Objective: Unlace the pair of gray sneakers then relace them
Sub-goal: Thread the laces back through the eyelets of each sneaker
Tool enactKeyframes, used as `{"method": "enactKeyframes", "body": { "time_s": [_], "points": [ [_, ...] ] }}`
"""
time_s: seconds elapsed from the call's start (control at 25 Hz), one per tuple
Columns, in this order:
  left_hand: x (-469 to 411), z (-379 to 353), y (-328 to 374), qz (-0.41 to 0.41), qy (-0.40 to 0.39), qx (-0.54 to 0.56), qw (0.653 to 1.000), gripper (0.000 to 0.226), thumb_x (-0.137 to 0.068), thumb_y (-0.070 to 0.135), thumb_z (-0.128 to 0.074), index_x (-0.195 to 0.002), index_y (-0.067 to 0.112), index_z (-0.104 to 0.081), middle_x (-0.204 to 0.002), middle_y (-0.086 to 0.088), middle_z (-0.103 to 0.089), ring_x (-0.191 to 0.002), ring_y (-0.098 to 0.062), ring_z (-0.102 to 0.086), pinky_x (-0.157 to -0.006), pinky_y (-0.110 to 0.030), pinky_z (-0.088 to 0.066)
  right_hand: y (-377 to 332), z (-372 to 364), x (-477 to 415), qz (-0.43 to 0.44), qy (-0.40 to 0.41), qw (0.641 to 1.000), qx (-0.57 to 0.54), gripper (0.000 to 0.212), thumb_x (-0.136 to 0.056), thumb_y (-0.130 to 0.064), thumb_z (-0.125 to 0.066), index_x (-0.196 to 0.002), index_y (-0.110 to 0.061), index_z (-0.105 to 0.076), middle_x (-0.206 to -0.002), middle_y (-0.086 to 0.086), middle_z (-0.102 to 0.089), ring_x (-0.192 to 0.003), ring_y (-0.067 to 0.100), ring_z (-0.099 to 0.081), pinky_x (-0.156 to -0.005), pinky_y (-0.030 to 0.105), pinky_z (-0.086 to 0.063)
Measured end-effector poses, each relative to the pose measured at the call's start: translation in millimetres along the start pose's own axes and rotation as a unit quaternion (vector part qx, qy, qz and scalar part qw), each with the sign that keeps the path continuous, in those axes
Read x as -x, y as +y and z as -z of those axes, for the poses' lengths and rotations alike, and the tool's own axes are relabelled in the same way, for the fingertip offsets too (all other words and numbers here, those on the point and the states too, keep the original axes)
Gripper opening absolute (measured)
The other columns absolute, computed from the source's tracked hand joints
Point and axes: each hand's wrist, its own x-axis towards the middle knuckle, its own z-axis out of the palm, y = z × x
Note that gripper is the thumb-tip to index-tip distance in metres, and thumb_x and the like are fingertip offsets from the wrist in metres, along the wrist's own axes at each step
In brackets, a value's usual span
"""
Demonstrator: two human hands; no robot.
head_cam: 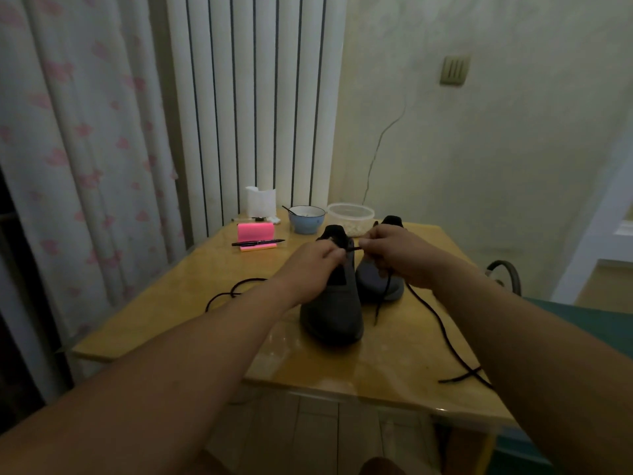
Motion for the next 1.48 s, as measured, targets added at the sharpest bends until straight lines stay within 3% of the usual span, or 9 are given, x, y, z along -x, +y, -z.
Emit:
{"method": "enactKeyframes", "body": {
  "time_s": [0.12, 0.28, 0.36, 0.48, 0.6, 0.72, 0.88, 1.08, 1.48],
  "points": [
    [12.6, 24.0, -27.4, 0.040, 0.092, -0.003, 0.995, 0.036, -0.108, 0.028, -0.048, -0.080, 0.007, -0.058, -0.076, -0.006, -0.052, -0.073, -0.021, -0.049, -0.065, -0.037, -0.035, 18.4, 24.6, 10.5, -0.049, -0.028, 0.989, -0.138, 0.016, -0.106, -0.015, -0.053, -0.115, -0.006, -0.064, -0.076, 0.003, -0.054, -0.055, 0.011, -0.038, -0.052, 0.026, -0.035],
    [30.3, 32.0, -46.2, -0.002, -0.003, -0.059, 0.998, 0.047, -0.104, 0.021, -0.058, -0.059, 0.017, -0.041, -0.063, -0.007, -0.036, -0.056, -0.013, -0.031, -0.064, -0.040, -0.028, 21.6, 26.3, 20.6, -0.053, -0.053, 0.923, -0.378, 0.027, -0.102, -0.010, -0.043, -0.117, -0.007, -0.065, -0.083, 0.006, -0.061, -0.058, 0.014, -0.051, -0.055, 0.027, -0.053],
    [29.8, 30.5, -51.3, 0.016, -0.041, -0.044, 0.998, 0.043, -0.100, 0.023, -0.063, -0.062, 0.014, -0.046, -0.064, -0.009, -0.037, -0.059, -0.016, -0.034, -0.064, -0.040, -0.031, 22.2, 18.8, 21.4, -0.030, -0.076, 0.906, -0.414, 0.038, -0.101, -0.005, -0.038, -0.130, -0.003, -0.063, -0.102, 0.008, -0.073, -0.082, 0.020, -0.072, -0.073, 0.032, -0.064],
    [26.3, 24.5, -57.0, 0.005, -0.059, -0.087, 0.994, 0.022, -0.095, 0.025, -0.068, -0.080, 0.013, -0.058, -0.080, -0.003, -0.056, -0.070, -0.018, -0.049, -0.070, -0.042, -0.046, 28.2, 7.4, 20.4, -0.007, -0.071, 0.944, -0.323, 0.032, -0.107, -0.005, -0.044, -0.131, -0.008, -0.064, -0.122, 0.010, -0.075, -0.114, 0.024, -0.072, -0.091, 0.036, -0.062],
    [18.8, 13.6, -45.6, -0.092, 0.009, -0.176, 0.980, 0.018, -0.096, 0.030, -0.067, -0.114, 0.028, -0.065, -0.113, 0.007, -0.056, -0.100, -0.010, -0.054, -0.087, -0.029, -0.051, 41.0, -3.5, 19.4, -0.003, 0.008, 0.999, -0.044, 0.023, -0.108, -0.025, -0.054, -0.114, -0.012, -0.073, -0.099, 0.003, -0.073, -0.095, 0.021, -0.068, -0.078, 0.033, -0.054],
    [7.6, -6.1, -24.4, -0.080, -0.038, -0.232, 0.969, 0.030, -0.104, 0.034, -0.058, -0.133, 0.028, -0.062, -0.125, 0.005, -0.055, -0.112, -0.012, -0.054, -0.098, -0.034, -0.050, 53.3, -12.1, 18.0, 0.020, 0.040, 0.993, 0.110, 0.020, -0.107, -0.028, -0.057, -0.105, -0.016, -0.072, -0.098, 0.003, -0.072, -0.094, 0.021, -0.067, -0.079, 0.035, -0.055],
    [-6.1, -20.8, -7.2, 0.043, -0.071, -0.248, 0.965, 0.030, -0.108, 0.026, -0.047, -0.135, 0.023, -0.061, -0.131, -0.001, -0.055, -0.116, -0.023, -0.057, -0.103, -0.048, -0.051, 59.0, -17.6, 20.2, 0.024, 0.035, 0.993, 0.110, 0.018, -0.106, -0.026, -0.057, -0.107, -0.017, -0.073, -0.098, 0.002, -0.072, -0.089, 0.018, -0.067, -0.072, 0.027, -0.051],
    [-14.6, -16.6, 1.1, 0.129, -0.093, -0.070, 0.985, 0.024, -0.105, 0.013, -0.055, -0.117, 0.011, -0.076, -0.119, -0.008, -0.069, -0.100, -0.018, -0.062, -0.086, -0.033, -0.053, 58.5, -18.2, 21.3, -0.010, -0.002, 0.999, 0.035, 0.030, -0.110, -0.031, -0.049, -0.106, -0.007, -0.067, -0.098, 0.012, -0.068, -0.091, 0.028, -0.066, -0.080, 0.038, -0.054],
    [-13.6, -21.9, -10.3, 0.148, -0.101, 0.004, 0.984, 0.024, -0.104, 0.012, -0.059, -0.122, 0.019, -0.073, -0.106, 0.003, -0.063, -0.092, -0.007, -0.057, -0.070, -0.020, -0.044, 55.2, -23.5, 16.5, -0.002, -0.037, 0.996, 0.080, 0.036, -0.108, -0.020, -0.046, -0.074, -0.018, -0.058, -0.078, 0.000, -0.061, -0.074, 0.019, -0.058, -0.076, 0.038, -0.050]
  ]
}}
